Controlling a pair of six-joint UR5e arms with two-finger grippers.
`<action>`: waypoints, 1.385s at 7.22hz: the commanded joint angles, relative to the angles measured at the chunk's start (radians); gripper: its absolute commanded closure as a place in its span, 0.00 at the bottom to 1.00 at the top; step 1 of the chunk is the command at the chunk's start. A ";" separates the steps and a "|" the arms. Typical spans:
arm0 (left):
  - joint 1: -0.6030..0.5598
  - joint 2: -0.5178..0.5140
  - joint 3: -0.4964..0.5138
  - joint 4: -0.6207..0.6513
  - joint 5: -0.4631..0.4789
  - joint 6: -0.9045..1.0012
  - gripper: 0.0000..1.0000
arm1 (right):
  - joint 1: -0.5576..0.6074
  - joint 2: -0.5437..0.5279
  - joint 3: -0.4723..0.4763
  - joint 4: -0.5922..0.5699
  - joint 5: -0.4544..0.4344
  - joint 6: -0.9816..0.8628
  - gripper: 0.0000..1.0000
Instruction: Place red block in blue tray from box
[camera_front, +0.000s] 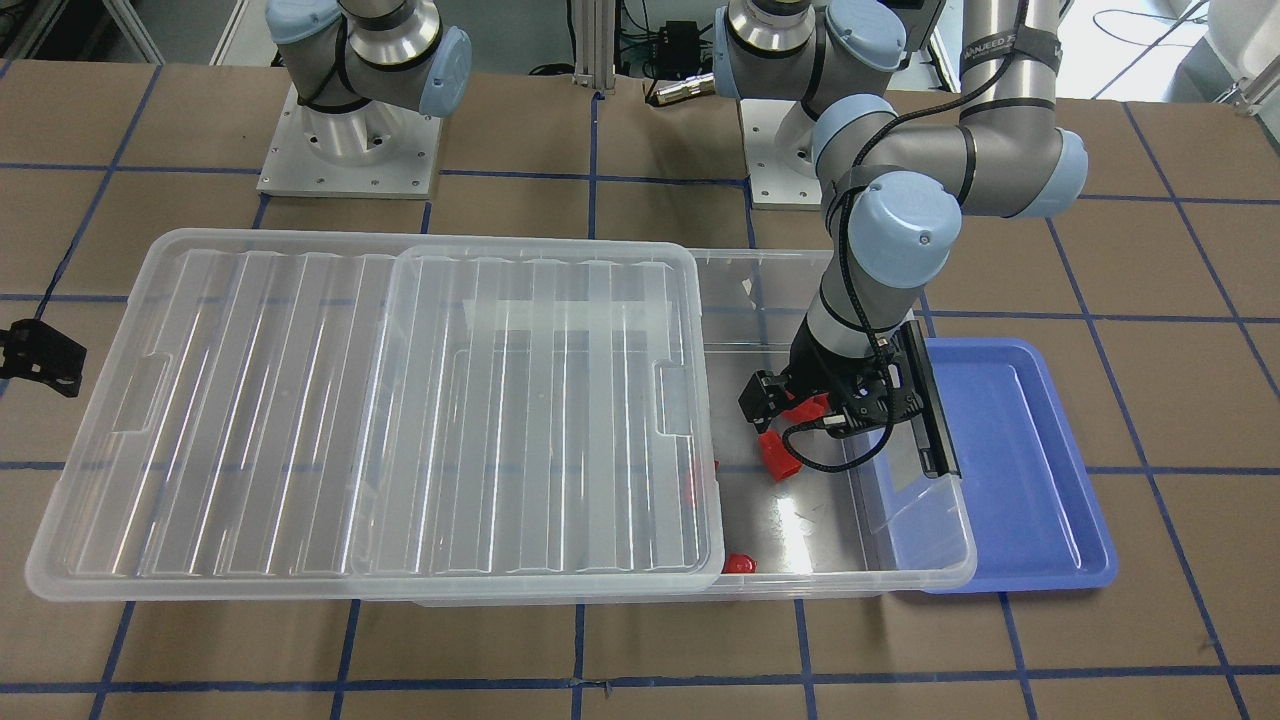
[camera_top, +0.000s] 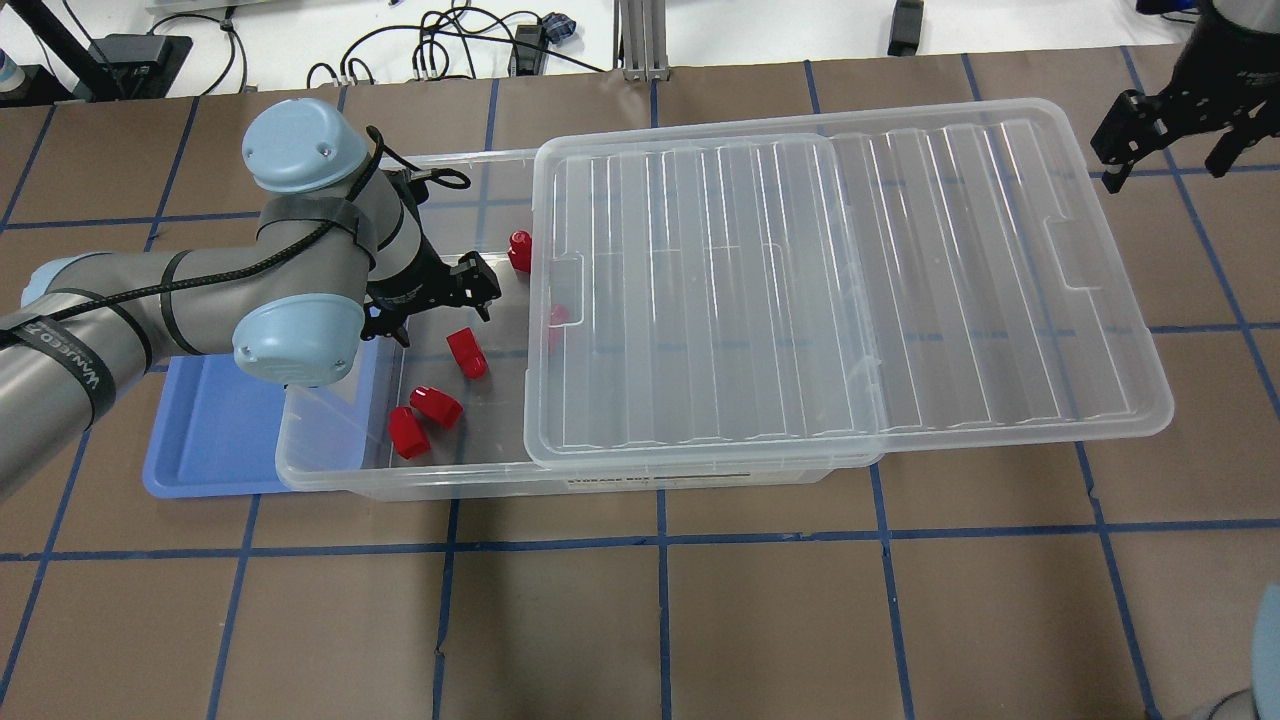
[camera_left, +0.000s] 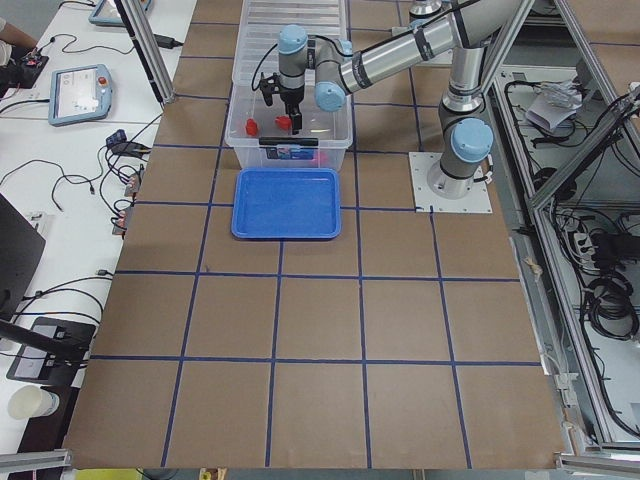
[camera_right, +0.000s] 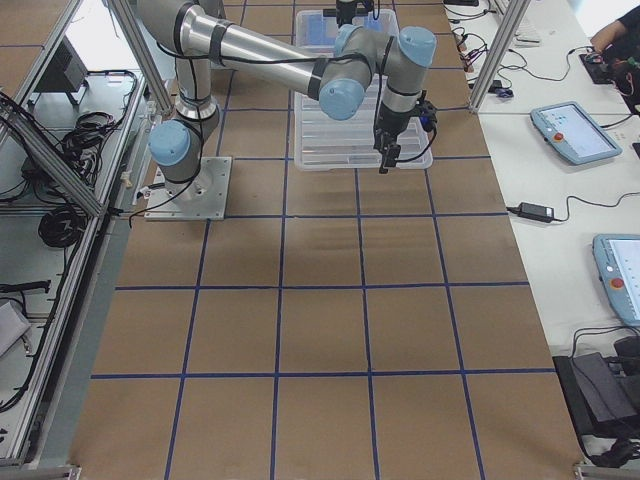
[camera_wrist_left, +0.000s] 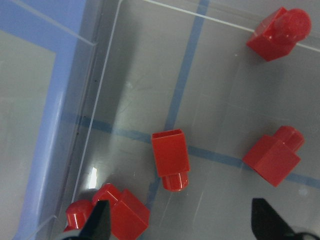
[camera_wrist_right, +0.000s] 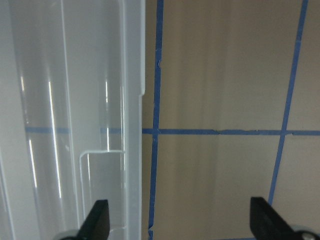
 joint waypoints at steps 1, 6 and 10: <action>0.003 -0.046 -0.005 0.035 -0.002 -0.017 0.00 | 0.007 -0.033 -0.069 0.088 0.001 0.008 0.00; 0.003 -0.162 -0.047 0.195 -0.002 -0.005 0.00 | 0.053 -0.028 -0.080 0.088 -0.009 0.006 0.00; 0.003 -0.177 -0.050 0.234 -0.005 0.011 0.74 | 0.053 -0.045 -0.077 0.088 0.003 0.006 0.00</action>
